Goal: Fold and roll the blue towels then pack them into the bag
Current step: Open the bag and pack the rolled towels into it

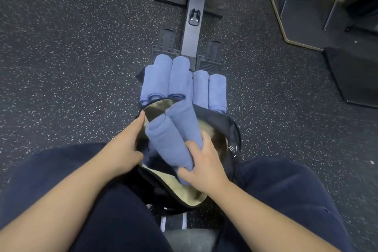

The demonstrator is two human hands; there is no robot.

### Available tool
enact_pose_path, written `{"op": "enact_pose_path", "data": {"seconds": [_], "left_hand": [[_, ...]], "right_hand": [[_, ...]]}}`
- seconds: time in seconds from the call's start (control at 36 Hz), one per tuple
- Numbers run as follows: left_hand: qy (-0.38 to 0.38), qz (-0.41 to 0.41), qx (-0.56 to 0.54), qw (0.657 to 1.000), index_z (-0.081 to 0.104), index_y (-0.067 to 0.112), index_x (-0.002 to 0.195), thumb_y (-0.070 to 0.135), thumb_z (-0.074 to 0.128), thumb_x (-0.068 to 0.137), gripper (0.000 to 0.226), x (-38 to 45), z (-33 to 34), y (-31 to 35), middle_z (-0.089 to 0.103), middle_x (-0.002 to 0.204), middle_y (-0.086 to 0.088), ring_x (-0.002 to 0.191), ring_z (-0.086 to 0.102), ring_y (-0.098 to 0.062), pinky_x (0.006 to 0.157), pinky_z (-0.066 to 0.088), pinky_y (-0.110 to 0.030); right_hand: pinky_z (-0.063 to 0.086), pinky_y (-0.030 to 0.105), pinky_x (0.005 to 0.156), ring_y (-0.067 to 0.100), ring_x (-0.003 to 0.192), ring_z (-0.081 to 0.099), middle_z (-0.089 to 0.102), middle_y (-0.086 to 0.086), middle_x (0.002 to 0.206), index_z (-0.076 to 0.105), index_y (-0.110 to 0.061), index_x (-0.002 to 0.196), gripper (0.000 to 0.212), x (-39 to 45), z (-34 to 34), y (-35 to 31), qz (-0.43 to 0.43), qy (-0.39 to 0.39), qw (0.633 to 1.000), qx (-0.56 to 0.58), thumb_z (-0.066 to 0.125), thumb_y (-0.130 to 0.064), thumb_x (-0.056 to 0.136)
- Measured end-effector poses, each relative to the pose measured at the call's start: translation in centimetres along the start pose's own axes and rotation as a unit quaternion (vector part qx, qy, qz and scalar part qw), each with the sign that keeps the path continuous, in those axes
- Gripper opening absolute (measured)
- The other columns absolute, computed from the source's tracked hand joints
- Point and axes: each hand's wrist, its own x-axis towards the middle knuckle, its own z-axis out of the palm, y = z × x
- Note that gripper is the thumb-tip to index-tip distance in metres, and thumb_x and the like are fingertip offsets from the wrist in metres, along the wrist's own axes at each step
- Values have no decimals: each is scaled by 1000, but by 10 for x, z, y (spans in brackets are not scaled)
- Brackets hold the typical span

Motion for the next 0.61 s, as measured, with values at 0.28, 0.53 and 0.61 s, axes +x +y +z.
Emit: {"op": "enact_pose_path", "data": {"seconds": [0.28, 0.53, 0.61], "left_hand": [[-4, 16, 16, 1000, 0, 31, 154, -6, 58, 75, 104, 2, 1, -2, 20, 157, 11, 139, 29, -6, 100, 23, -11], [-12, 29, 39, 999, -2, 31, 153, -9, 55, 77, 103, 1, 3, -3, 15, 155, 17, 143, 19, -3, 101, 15, -7], [-12, 36, 39, 999, -2, 33, 152, -9, 54, 77, 103, 0, 3, -3, 17, 143, 24, 132, 24, 4, 98, 18, -6]], "right_hand": [[49, 39, 63, 33, 79, 47, 41, 9, 109, 52, -15, 90, 40, -13, 22, 24, 40, -104, 991, -68, 58, -40, 59], [42, 36, 82, 34, 106, 43, 28, 7, 128, 47, -21, 111, 47, -16, 24, 35, 163, -177, 964, -115, 61, -49, 76], [39, 38, 83, 34, 107, 42, 26, 8, 131, 45, -22, 117, 50, -16, 21, 37, 195, -191, 952, -136, 59, -49, 77]]}}
